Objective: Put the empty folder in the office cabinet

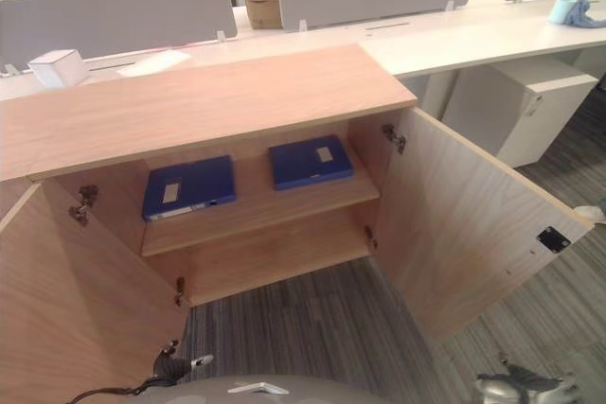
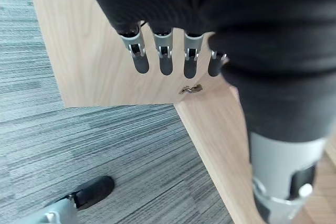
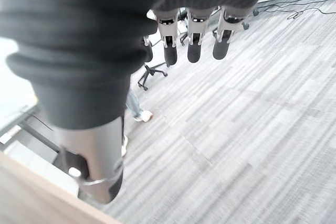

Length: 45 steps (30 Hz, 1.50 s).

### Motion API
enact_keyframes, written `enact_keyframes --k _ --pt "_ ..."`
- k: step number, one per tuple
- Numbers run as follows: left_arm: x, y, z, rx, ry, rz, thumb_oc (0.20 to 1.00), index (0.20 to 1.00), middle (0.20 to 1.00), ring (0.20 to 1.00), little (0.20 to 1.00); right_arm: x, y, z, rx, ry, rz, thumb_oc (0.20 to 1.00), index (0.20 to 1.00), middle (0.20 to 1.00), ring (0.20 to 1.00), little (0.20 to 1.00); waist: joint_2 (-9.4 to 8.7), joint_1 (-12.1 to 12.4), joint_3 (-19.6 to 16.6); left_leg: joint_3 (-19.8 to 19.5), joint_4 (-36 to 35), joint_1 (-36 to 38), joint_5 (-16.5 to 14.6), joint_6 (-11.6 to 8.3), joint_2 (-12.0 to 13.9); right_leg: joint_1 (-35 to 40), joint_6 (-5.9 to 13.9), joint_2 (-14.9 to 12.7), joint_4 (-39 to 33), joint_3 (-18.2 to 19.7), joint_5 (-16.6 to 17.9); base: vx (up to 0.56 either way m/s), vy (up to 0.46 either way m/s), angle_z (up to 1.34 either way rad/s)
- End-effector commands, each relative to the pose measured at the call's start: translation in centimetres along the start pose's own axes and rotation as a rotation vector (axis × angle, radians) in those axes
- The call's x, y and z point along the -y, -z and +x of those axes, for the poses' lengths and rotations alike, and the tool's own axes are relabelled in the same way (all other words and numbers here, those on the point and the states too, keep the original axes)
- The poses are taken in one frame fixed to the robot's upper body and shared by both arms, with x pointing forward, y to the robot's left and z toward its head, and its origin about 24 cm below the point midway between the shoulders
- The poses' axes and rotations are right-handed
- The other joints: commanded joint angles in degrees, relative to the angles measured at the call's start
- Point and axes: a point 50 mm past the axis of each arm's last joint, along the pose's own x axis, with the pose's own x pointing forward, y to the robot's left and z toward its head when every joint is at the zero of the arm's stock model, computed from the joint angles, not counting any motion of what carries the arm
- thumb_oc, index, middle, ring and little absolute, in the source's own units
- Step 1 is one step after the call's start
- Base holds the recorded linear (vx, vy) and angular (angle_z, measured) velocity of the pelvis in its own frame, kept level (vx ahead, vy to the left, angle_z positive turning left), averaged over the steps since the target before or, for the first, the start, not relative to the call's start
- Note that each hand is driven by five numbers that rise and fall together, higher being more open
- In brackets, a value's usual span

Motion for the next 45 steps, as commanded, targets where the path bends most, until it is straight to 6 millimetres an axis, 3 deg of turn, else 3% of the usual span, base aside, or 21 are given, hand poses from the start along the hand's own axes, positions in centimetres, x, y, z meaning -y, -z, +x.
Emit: enact_keyframes --k 1,6,7,8,9,13,16,20,22,23,25,29,30,36,38,42,45 --pt "-2.3 -3.1 0.9 0.072 -0.041 0.044 1.0 1.0 1.0 1.0 1.0 0.2 -4.4 1.1 0.074 0.026 0.123 1.0 1.0 1.0 1.0 1.0 -0.16 1.82 2.61 0.9 0.45 2.92 -7.08 0.63 -1.95 -5.63 1.27 -2.21 -1.31 1.93 6.74 0.03 -0.14 0.0" --pt "-2.0 -3.0 1.0 0.057 -0.019 0.044 1.0 1.0 1.0 1.0 1.0 3.0 -10.4 3.2 0.201 -0.013 0.264 1.0 1.0 1.0 1.0 1.0 2.42 1.88 3.37 0.83 0.25 2.26 -5.5 -0.76 -0.17 -5.47 0.33 -0.6 -1.75 2.03 4.91 0.0 -0.115 0.0" --pt "-1.8 -2.8 0.9 0.054 -0.011 0.035 1.0 1.0 1.0 1.0 1.0 4.0 -12.7 3.5 0.262 -0.002 0.302 1.0 1.0 1.0 1.0 1.0 3.77 1.8 4.01 0.75 0.22 1.92 -4.93 -1.09 0.17 -5.55 0.06 -0.19 -1.75 2.08 4.36 -0.01 -0.083 0.0" --pt "-1.6 -2.7 0.9 0.053 -0.004 0.029 1.0 1.0 1.0 1.0 1.0 4.5 -13.9 3.6 0.29 0.005 0.321 1.0 1.0 1.0 1.0 1.0 4.51 1.72 4.29 0.68 0.2 1.71 -4.68 -1.25 0.31 -5.62 -0.07 -0.01 -1.75 2.17 4.12 -0.01 -0.049 0.0" --pt "-1.6 -2.7 0.9 0.053 -0.004 0.029 1.0 1.0 1.0 1.0 1.0 4.5 -13.9 3.6 0.29 0.005 0.321 1.0 1.0 1.0 1.0 1.0 4.51 1.72 4.29 0.68 0.2 1.71 -4.68 -1.25 0.31 -5.62 -0.07 -0.01 -1.75 2.17 4.12 0.0 0.0 0.0" --pt "-1.3 -2.2 0.7 0.045 0.023 0.018 1.0 1.0 1.0 1.0 1.0 6.0 -18.5 3.4 0.449 -0.045 0.306 1.0 1.0 1.0 1.0 1.0 7.46 1.82 5.66 0.4 0.23 0.82 -3.4 -1.83 0.76 -6.06 -0.7 0.61 -1.75 2.06 3.43 -0.02 -0.023 -0.01" --pt "-1.6 -2.1 0.7 0.047 0.034 0.034 1.0 1.0 1.0 1.0 1.0 6.0 -19.8 3.0 0.54 -0.154 0.266 1.0 1.0 1.0 1.0 1.0 7.93 1.68 6.18 0.25 0.14 0.87 -2.84 -2.21 1.21 -5.68 -1.0 1.01 -1.75 1.73 3.0 -0.01 -0.041 -0.01" --pt "-1.9 -2.0 0.6 0.046 0.048 0.058 1.0 1.0 1.0 1.0 1.0 4.8 -19.4 2.3 0.602 -0.303 0.168 1.0 1.0 1.0 1.0 1.0 7.59 1.71 6.47 -0.07 0.0 0.9 -2.35 -2.52 1.67 -5.27 -1.35 1.44 -1.75 1.33 2.68 0.0 -0.028 0.0" --pt "-2.3 -1.8 0.6 0.041 0.062 0.082 1.0 1.0 1.0 1.0 1.0 2.9 -18.5 0.9 0.659 -0.525 0.094 1.0 1.0 1.0 1.0 1.0 6.57 1.68 6.43 -0.32 -0.21 1.02 -2.06 -2.77 2.11 -4.8 -1.66 1.94 -1.75 0.89 2.54 0.02 -0.063 0.03" --pt "-2.3 -1.8 0.6 0.041 0.062 0.082 1.0 1.0 1.0 1.0 1.0 2.9 -18.5 0.9 0.659 -0.525 0.094 1.0 1.0 1.0 1.0 1.0 6.57 1.68 6.43 -0.32 -0.21 1.02 -2.06 -2.77 2.11 -4.8 -1.66 1.94 -1.75 0.89 2.54 0.02 -0.057 0.08" --pt "-2.6 -1.5 0.5 0.032 0.078 0.092 1.0 1.0 1.0 1.0 1.0 0.5 -17.0 -1.0 0.703 -0.725 0.0 1.0 1.0 1.0 1.0 1.0 5.44 1.51 6.45 -0.41 -0.32 1.16 -2.07 -2.89 2.59 -4.65 -1.75 2.23 -1.75 0.52 2.63 0.01 -0.031 0.1" --pt "-2.7 -1.2 0.4 0.025 0.086 0.094 1.0 1.0 1.0 1.0 1.0 -1.4 -15.2 -2.8 0.724 -0.85 -0.101 1.0 1.0 1.0 1.0 1.0 4.31 1.47 6.2 -0.36 -0.43 1.31 -2.26 -2.84 2.8 -4.47 -1.8 2.33 -1.64 0.46 2.64 0.0 -0.001 0.03" --pt "-2.7 -1.0 0.3 0.024 0.09 0.092 1.0 1.0 1.0 1.0 1.0 -2.3 -14.3 -4.2 0.753 -0.929 -0.143 1.0 1.0 1.0 1.0 1.0 3.64 1.52 6.06 -0.43 -0.49 1.48 -2.46 -2.75 2.84 -4.41 -1.79 2.37 -1.56 0.44 2.75 0.0 0.0 0.0" --pt "-3.0 -0.5 0.1 0.021 0.089 0.087 1.0 1.0 1.0 1.0 1.0 -3.9 -12.2 -6.3 0.747 -1.06 -0.162 1.0 1.0 1.0 1.0 1.0 2.32 1.92 5.58 -0.66 -0.51 1.53 -2.94 -2.46 2.61 -4.38 -1.57 2.07 -1.48 0.2 3.1 0.0 0.043 0.0" --pt "-3.3 -0.6 0.1 0.028 0.088 0.09 1.0 1.0 1.0 1.0 1.0 -5.5 -11.1 -7.8 0.743 -1.136 -0.205 1.0 1.0 1.0 1.0 1.0 1.31 2.58 5.14 -1.09 -0.52 1.5 -3.4 -2.15 2.3 -4.29 -1.36 1.6 -1.36 -0.07 3.4 0.0 0.069 0.04" --pt "-3.8 -0.7 0.1 0.029 0.07 0.088 1.0 1.0 1.0 1.0 1.0 -7.1 -11.1 -9.5 0.762 -1.201 -0.205 1.0 1.0 1.0 1.0 1.0 0.39 3.57 4.8 -1.59 -0.52 1.34 -3.79 -1.77 1.83 -4.2 -1.05 1.05 -1.34 -0.51 3.77 -0.01 0.064 0.07" --pt "-4.2 -1.0 0.2 0.034 0.055 0.091 1.0 1.0 1.0 1.0 1.0 -9.5 -11.9 -12.0 0.802 -1.276 -0.198 1.0 1.0 1.0 1.0 1.0 -0.94 5.26 4.3 -2.48 -0.52 1.2 -4.27 -1.26 1.08 -3.9 -0.74 0.28 -1.38 -1.18 4.16 0.01 0.068 0.15"
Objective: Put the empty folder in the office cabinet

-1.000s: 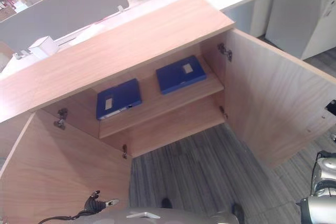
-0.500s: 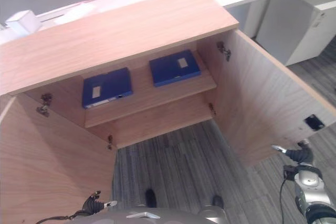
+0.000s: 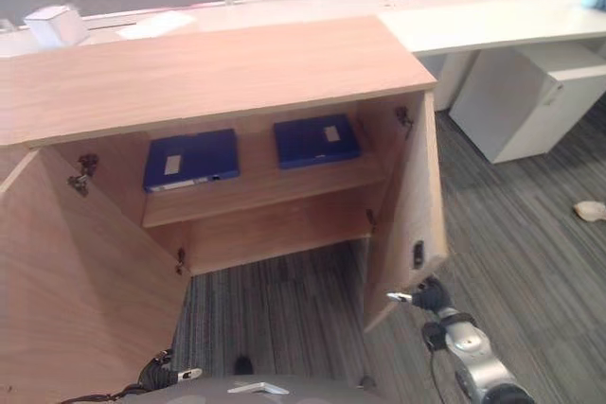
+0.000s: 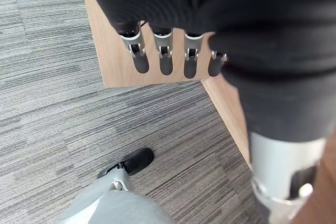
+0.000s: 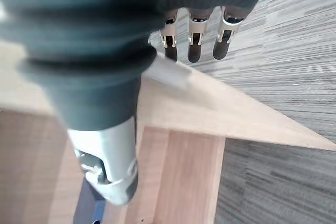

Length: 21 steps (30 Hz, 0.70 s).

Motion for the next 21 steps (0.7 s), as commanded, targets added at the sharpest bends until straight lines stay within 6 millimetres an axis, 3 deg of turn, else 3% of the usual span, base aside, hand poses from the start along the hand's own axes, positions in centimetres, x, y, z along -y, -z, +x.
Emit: enact_keyframes --k 1,4,7,10,14,16,17,18,19,20,21 --pt "-2.9 -2.0 0.3 0.043 -0.082 0.048 1.0 1.0 1.0 1.0 1.0 0.2 -5.1 2.2 0.193 -0.02 -0.085 1.0 1.0 1.0 1.0 1.0 0.05 2.85 -0.33 -0.23 0.11 3.26 -5.1 -0.4 -0.03 -4.55 0.34 -1.23 0.15 1.8 2.64 0.02 0.073 0.21" --pt "-3.5 -3.3 0.6 0.064 -0.114 0.05 1.0 1.0 1.0 1.0 1.0 -2.0 -7.5 4.9 0.226 -0.027 -0.116 1.0 1.0 1.0 1.0 1.0 -1.33 5.89 -0.63 -1.67 0.13 2.64 -5.32 0.08 -0.79 -4.09 0.55 -1.93 0.01 0.39 2.85 0.01 0.04 0.07" --pt "-3.6 -3.7 0.6 0.071 -0.119 0.057 1.0 1.0 1.0 1.0 1.0 -2.3 -8.7 6.0 0.236 -0.004 -0.104 1.0 1.0 1.0 1.0 1.0 -1.92 7.37 -0.65 -2.56 0.18 2.18 -5.3 0.23 -1.18 -3.97 0.61 -2.18 -0.05 -0.43 2.98 0.01 0.012 0.4" --pt "-4.2 -3.7 0.5 0.072 -0.147 0.062 1.0 1.0 1.0 1.0 1.0 -1.7 -10.0 7.7 0.198 0.102 -0.081 1.0 1.0 1.0 1.0 1.0 -2.74 10.89 -0.73 -4.6 0.36 1.02 -5.1 0.58 -2.04 -3.49 0.71 -2.72 -0.19 -2.25 3.14 0.01 0.006 0.26" --pt "-6.0 -4.5 0.2 0.092 -0.217 0.05 1.0 1.0 1.0 1.0 1.0 -0.4 -9.5 8.2 0.121 0.204 -0.108 1.0 1.0 1.0 1.0 1.0 -3.13 12.68 -0.72 -5.99 0.52 0.51 -5.03 0.81 -2.64 -2.98 0.79 -3.05 -0.18 -3.5 3.18 0.0 0.004 0.45" --pt "-9.6 -5.5 -0.6 0.108 -0.357 0.009 1.0 1.0 1.0 1.0 1.0 0.9 -8.0 7.8 0.038 0.296 -0.168 1.0 1.0 1.0 1.0 1.0 -3.41 13.83 -0.7 -6.98 0.56 0.37 -5.01 0.94 -2.91 -2.55 0.89 -3.16 -0.11 -4.31 3.14 0.0 0.005 0.19" --pt "-9.7 -5.5 -0.6 0.108 -0.358 0.009 1.0 1.0 1.0 1.0 1.0 0.9 -8.1 7.8 0.039 0.296 -0.168 1.0 1.0 1.0 1.0 1.0 -3.45 13.78 -0.63 -7.02 0.58 0.4 -5.02 0.94 -2.92 -2.48 0.89 -3.17 -0.11 -4.36 3.12 0.0 -0.032 0.23" --pt "-10.7 -12.4 -2.3 0.507 -0.517 0.218 1.0 1.0 1.0 1.0 1.0 1.1 -6.3 7.2 -0.001 0.367 -0.179 1.0 1.0 1.0 1.0 1.0 -4.1 15.26 -0.11 -8.18 0.57 0.5 -5.24 0.75 -2.9 -1.71 0.87 -3.22 -0.02 -5.46 2.71 0.0 -0.031 0.14" --pt "-10.7 -12.4 -2.3 0.507 -0.517 0.218 1.0 1.0 1.0 1.0 1.0 1.1 -6.3 7.2 -0.001 0.367 -0.179 1.0 1.0 1.0 1.0 1.0 -4.1 15.26 -0.11 -8.18 0.57 0.5 -5.24 0.75 -2.9 -1.71 0.87 -3.22 -0.02 -5.46 2.71 0.0 -0.041 0.08" --pt "-13.2 -16.3 -3.1 0.535 -0.578 0.225 1.0 1.0 1.0 1.0 1.0 0.6 -6.1 7.2 -0.003 0.332 -0.225 1.0 1.0 1.0 1.0 1.0 -4.42 14.52 -0.16 -8.63 0.6 0.25 -4.9 0.87 -3.01 -1.69 0.95 -3.26 0.0 -5.68 2.76 0.0 -0.009 0.15" --pt "-13.3 -18.7 -3.3 0.589 -0.636 0.196 1.0 1.0 1.0 1.0 1.0 -0.4 -4.5 6.8 -0.041 0.324 -0.213 1.0 1.0 1.0 1.0 1.0 -4.63 13.43 -0.26 -8.37 0.54 0.21 -4.85 0.83 -2.92 -1.76 1.11 -3.34 0.04 -5.83 2.81 0.01 -0.004 0.79"
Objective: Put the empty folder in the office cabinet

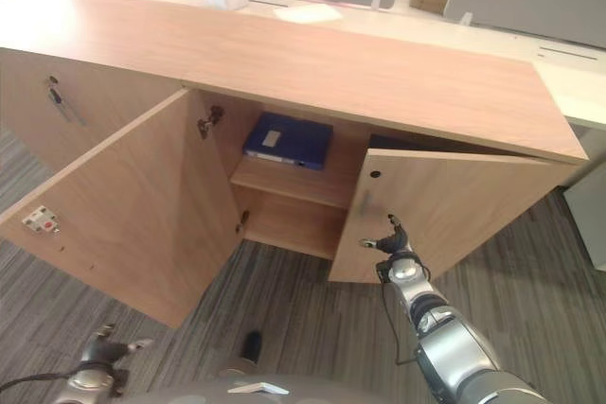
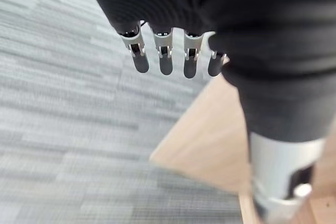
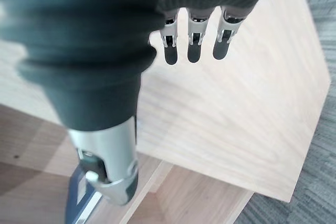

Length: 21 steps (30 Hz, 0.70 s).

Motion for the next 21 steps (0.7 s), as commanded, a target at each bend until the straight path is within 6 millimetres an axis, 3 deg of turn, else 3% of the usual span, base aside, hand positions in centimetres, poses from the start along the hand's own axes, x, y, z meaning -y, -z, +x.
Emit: enact_keyframes --k 1,2,3,4,5,7,11,17,21 --pt "-3.4 -11.7 3.1 0.356 -0.276 -0.004 1.0 1.0 1.0 1.0 1.0 -0.6 1.9 -1.0 0.001 0.038 -0.08 1.0 1.0 1.0 1.0 1.0 -0.17 -1.38 -0.54 1.38 0.01 3.94 -7.15 -0.1 0.05 -5.01 1.53 -2.55 0.08 3.45 3.85 -0.02 0.014 0.87" --pt "0.8 1.2 0.5 -0.131 -0.18 -0.16 1.0 1.0 1.0 1.0 1.0 0.2 5.0 -2.3 -0.08 0.068 -0.07 1.0 1.0 1.0 1.0 1.0 -0.08 -0.27 -0.33 0.62 -0.02 3.6 -7.09 0.09 -0.12 -4.78 1.45 -2.61 -0.04 2.44 3.75 -0.04 0.015 0.58" --pt "1.7 5.6 -2.2 -0.221 -0.164 -0.178 1.0 1.0 1.0 1.0 1.0 0.7 7.4 -3.4 -0.162 0.08 -0.07 1.0 1.0 1.0 1.0 1.0 -0.21 1.06 -0.05 -0.62 0.06 2.98 -6.84 -0.04 -0.27 -4.43 1.53 -2.77 -0.09 1.07 3.6 -0.05 -0.007 -0.25" --pt "0.8 8.4 -4.0 -0.303 -0.215 -0.215 1.0 1.0 1.0 1.0 1.0 -0.4 10.4 -5.5 -0.223 0.02 -0.074 1.0 1.0 1.0 1.0 1.0 -0.76 2.25 0.29 -2.07 0.1 2.51 -6.68 -0.21 -0.18 -3.84 1.58 -2.7 -0.01 -0.3 3.35 -0.03 -0.008 -0.57" --pt "0.8 8.4 -4.0 -0.304 -0.215 -0.215 1.0 1.0 1.0 1.0 1.0 -0.4 10.4 -5.5 -0.224 0.019 -0.074 1.0 1.0 1.0 1.0 1.0 -0.92 2.03 0.04 -2.24 0.05 2.12 -6.41 -0.1 -0.39 -4.11 1.65 -2.88 -0.07 -0.48 3.53 0.0 -0.004 -0.16" --pt "-0.4 8.6 -4.1 -0.296 -0.259 -0.204 1.0 1.0 1.0 1.0 1.0 -2.4 14.5 -9.0 -0.346 -0.07 -0.113 1.0 1.0 1.0 1.0 1.0 -1.51 1.92 0.32 -3.08 0.01 1.81 -6.54 -0.04 -0.61 -3.71 1.95 -3.03 -0.02 -1.49 3.36 0.0 0.04 0.56" --pt "-0.7 8.0 -4.2 -0.235 -0.282 -0.207 1.0 1.0 1.0 1.0 1.0 -3.0 16.6 -11.0 -0.42 -0.102 -0.132 1.0 1.0 1.0 1.0 1.0 -1.83 1.5 0.7 -3.33 0.04 1.41 -6.65 0.34 -0.93 -3.99 2.24 -3.35 0.04 -1.6 3.67 -0.02 0.043 0.45" --pt "0.8 8.5 -4.9 -0.245 -0.248 -0.254 1.0 1.0 1.0 1.0 1.0 -3.0 16.6 -11.1 -0.417 -0.108 -0.14 1.0 1.0 1.0 1.0 1.0 -1.86 0.42 1.71 -2.59 0.11 1.56 -7.1 1.19 -1.53 -5.02 2.42 -3.84 0.2 -0.07 4.39 -0.04 0.049 -0.06" --pt "0.4 9.3 -5.4 -0.28 -0.286 -0.268 1.0 1.0 1.0 1.0 1.0 -3.0 16.4 -10.9 -0.403 -0.094 -0.127 1.0 1.0 1.0 1.0 1.0 -2.3 0.4 1.75 -2.57 0.09 1.72 -7.27 1.34 -1.82 -4.85 2.51 -4.14 0.26 -0.21 4.47 -0.03 0.029 -0.13"
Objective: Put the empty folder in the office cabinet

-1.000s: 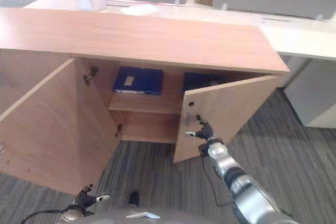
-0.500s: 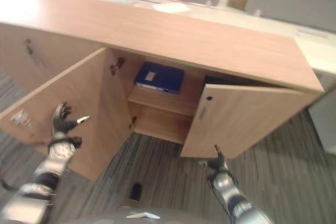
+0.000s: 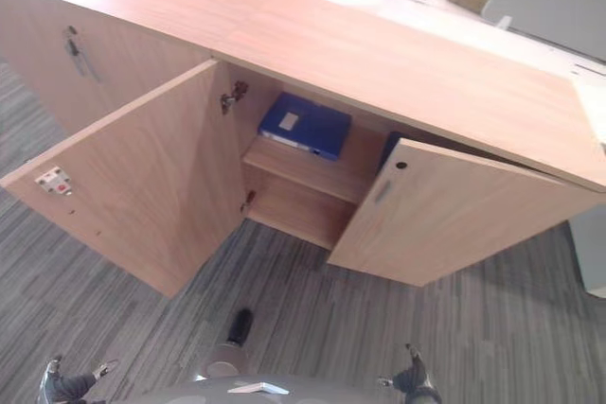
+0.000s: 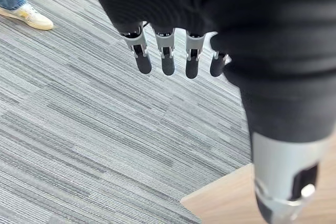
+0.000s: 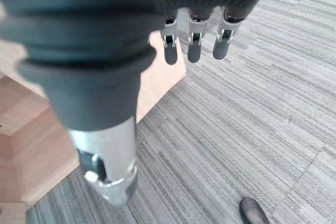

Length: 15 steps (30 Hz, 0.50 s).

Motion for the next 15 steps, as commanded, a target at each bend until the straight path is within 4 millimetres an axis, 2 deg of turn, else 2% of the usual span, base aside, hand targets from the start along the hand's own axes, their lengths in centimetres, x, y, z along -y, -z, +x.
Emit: enact_keyframes --k 1,4,5,7,8,10,14,15 --pt "-1.9 -0.3 0.4 0.015 -0.086 -0.015 1.0 1.0 1.0 1.0 1.0 2.7 -0.3 0.3 0.03 0.077 -0.035 1.0 1.0 1.0 1.0 1.0 1.49 2.07 -1.0 -0.18 0.51 5.56 -7.93 1.1 0.15 -4.73 2.04 -3.19 0.77 2.23 6.86 0.0 0.0 0.0" --pt "-2.8 -0.8 0.7 0.029 -0.12 -0.016 1.0 1.0 1.0 1.0 1.0 2.8 -0.4 0.3 0.035 0.083 -0.033 1.0 1.0 1.0 1.0 1.0 1.13 1.98 -0.98 -0.25 0.46 5.57 -8.0 1.1 0.11 -4.79 2.12 -3.23 0.77 2.25 6.91 0.0 0.01 0.03" --pt "-3.9 -1.2 1.0 0.043 -0.154 -0.006 1.0 1.0 1.0 1.0 1.0 2.9 -0.4 0.3 0.035 0.084 -0.03 1.0 1.0 1.0 1.0 1.0 0.67 1.99 -0.85 -0.16 0.48 5.54 -8.08 1.1 0.1 -4.92 2.18 -3.24 0.83 2.38 7.03 0.0 0.0 0.0" --pt "-3.9 -1.2 1.0 0.044 -0.154 -0.006 1.0 1.0 1.0 1.0 1.0 2.8 -0.4 0.3 0.035 0.084 -0.03 1.0 1.0 1.0 1.0 1.0 0.61 2.01 -0.83 -0.13 0.48 5.55 -8.08 1.1 0.09 -4.94 2.19 -3.26 0.83 2.42 7.03 0.0 0.0 0.0" --pt "-5.5 -2.3 1.4 0.075 -0.212 -0.001 1.0 1.0 1.0 1.0 1.0 3.0 -0.5 0.3 0.043 0.093 -0.021 1.0 1.0 1.0 1.0 1.0 -0.38 1.86 -0.49 0.15 0.53 5.66 -8.29 1.16 0.05 -5.18 2.36 -3.27 0.91 2.74 7.27 0.0 0.0 0.0" --pt "-6.8 -3.0 1.8 0.087 -0.258 -0.002 1.0 1.0 1.0 1.0 1.0 2.9 -0.7 0.3 0.049 0.09 -0.017 1.0 1.0 1.0 1.0 1.0 -1.21 1.55 -0.15 0.44 0.59 5.81 -8.44 1.18 0.04 -5.39 2.43 -3.24 1.0 3.1 7.42 0.0 0.0 0.0" --pt "-8.1 -4.3 2.2 0.119 -0.298 0.008 1.0 1.0 1.0 1.0 1.0 2.8 -0.7 0.3 0.05 0.087 -0.016 1.0 1.0 1.0 1.0 1.0 -1.96 1.38 0.36 0.72 0.62 5.98 -8.64 1.22 0.05 -5.7 2.55 -3.18 1.1 3.51 7.58 0.0 0.005 -0.03" --pt "-9.3 -5.6 2.4 0.162 -0.332 0.016 1.0 1.0 1.0 1.0 1.0 2.8 -0.6 0.2 0.051 0.086 -0.016 1.0 1.0 1.0 1.0 1.0 -2.69 1.1 1.02 1.0 0.75 6.02 -8.79 1.3 0.09 -5.96 2.61 -3.13 1.35 3.76 7.75 -0.02 0.007 -0.14"
